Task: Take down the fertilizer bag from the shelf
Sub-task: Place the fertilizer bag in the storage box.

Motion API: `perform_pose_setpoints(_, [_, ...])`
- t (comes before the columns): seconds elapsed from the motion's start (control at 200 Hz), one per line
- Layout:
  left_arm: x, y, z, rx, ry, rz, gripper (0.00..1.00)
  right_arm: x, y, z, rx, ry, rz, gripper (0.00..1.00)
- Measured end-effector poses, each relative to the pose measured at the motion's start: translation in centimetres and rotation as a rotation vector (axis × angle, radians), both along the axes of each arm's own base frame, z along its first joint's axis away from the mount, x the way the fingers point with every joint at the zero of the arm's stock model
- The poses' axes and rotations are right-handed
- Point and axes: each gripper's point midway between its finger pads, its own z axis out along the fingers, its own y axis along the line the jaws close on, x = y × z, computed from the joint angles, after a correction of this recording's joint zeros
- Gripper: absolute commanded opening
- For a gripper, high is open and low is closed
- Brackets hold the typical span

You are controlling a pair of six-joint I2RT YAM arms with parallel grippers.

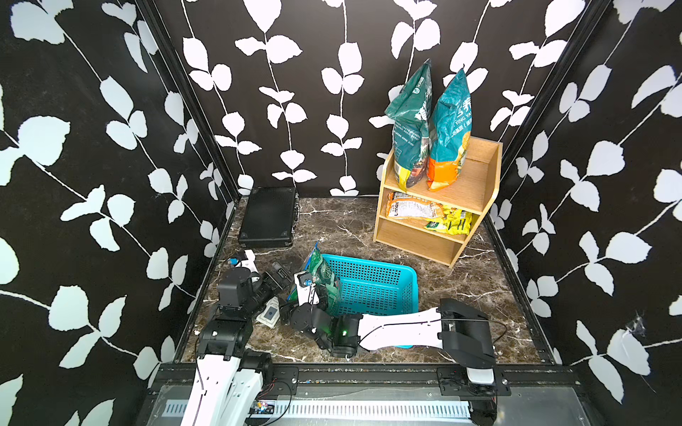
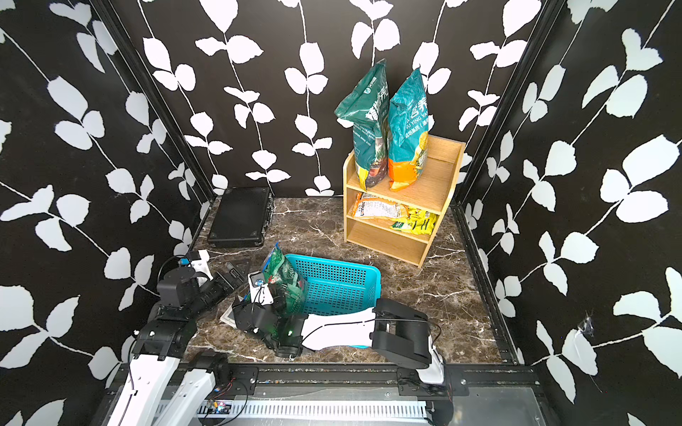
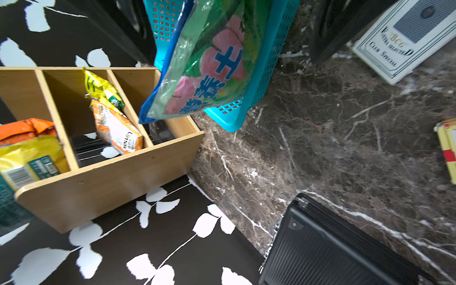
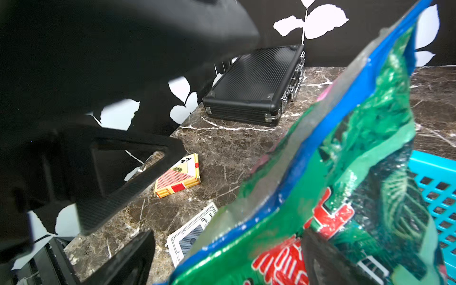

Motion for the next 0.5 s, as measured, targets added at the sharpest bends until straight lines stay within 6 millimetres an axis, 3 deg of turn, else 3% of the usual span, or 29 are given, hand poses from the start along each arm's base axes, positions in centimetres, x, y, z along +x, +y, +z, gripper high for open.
perform_pose_setpoints(0.125, [0.0, 0.0, 0.8, 0.020, 0.002, -0.011, 0.99, -0.1, -0.7, 1.0, -0.004, -0.024, 0.011, 0.97])
perform_pose_setpoints(0.23, [-0.1, 0.0, 2.1, 0.034, -0.015, -0.021, 0.99, -0.3, -2.2, 3.1, -0.012, -0.056, 0.023, 0.98])
perform_pose_setpoints(0.36, [-0.3, -0.2, 3.7, 0.044, -0.040, -0.041, 0.99, -0.6, -4.0, 8.2, 0.024, -0.106, 0.040, 1.00])
perform_pose_setpoints(0.5, [-0.5, -0.5, 3.9, 0.058, -0.034, -0.071, 0.99, -0.9, -6.7, 13.0, 0.051, -0.161, 0.047, 0.99])
